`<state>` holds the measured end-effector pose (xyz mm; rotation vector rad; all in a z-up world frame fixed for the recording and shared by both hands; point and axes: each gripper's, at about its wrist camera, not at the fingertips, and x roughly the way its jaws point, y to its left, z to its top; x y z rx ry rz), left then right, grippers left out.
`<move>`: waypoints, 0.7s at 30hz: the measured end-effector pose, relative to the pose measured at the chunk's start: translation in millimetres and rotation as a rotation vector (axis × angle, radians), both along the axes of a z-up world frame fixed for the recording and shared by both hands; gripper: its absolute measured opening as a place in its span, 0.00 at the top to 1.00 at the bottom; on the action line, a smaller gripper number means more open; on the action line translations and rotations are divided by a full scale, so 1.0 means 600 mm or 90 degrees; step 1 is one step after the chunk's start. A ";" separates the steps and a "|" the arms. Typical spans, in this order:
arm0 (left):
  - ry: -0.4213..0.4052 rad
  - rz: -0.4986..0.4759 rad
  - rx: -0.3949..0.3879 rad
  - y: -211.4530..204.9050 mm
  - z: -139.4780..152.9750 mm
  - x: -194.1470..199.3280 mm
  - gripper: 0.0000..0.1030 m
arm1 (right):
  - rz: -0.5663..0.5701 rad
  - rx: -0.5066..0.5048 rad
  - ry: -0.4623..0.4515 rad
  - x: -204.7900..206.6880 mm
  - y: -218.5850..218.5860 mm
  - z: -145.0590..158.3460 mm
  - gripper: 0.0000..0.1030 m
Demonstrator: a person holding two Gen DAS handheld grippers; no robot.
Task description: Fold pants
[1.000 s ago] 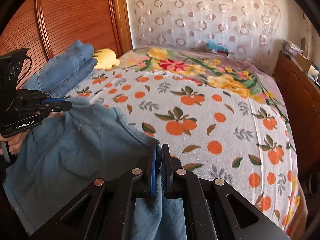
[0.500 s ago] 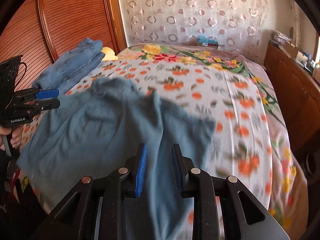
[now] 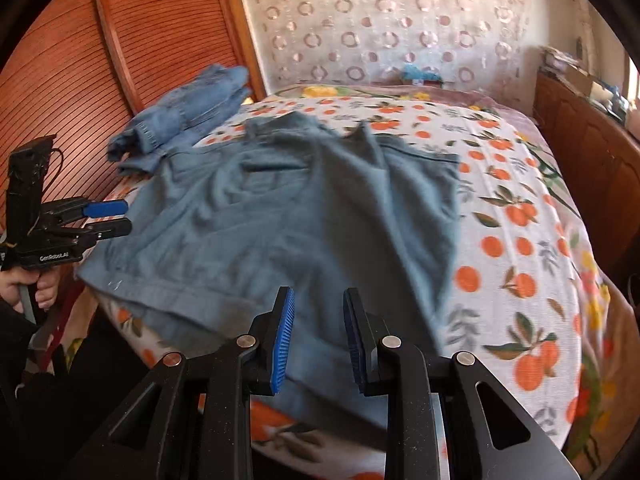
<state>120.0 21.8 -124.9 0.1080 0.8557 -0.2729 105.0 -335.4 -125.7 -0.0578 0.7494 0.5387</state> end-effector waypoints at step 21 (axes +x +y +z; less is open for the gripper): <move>0.007 0.047 -0.016 0.056 -0.038 -0.028 0.51 | 0.037 -0.085 -0.004 -0.039 0.042 -0.023 0.61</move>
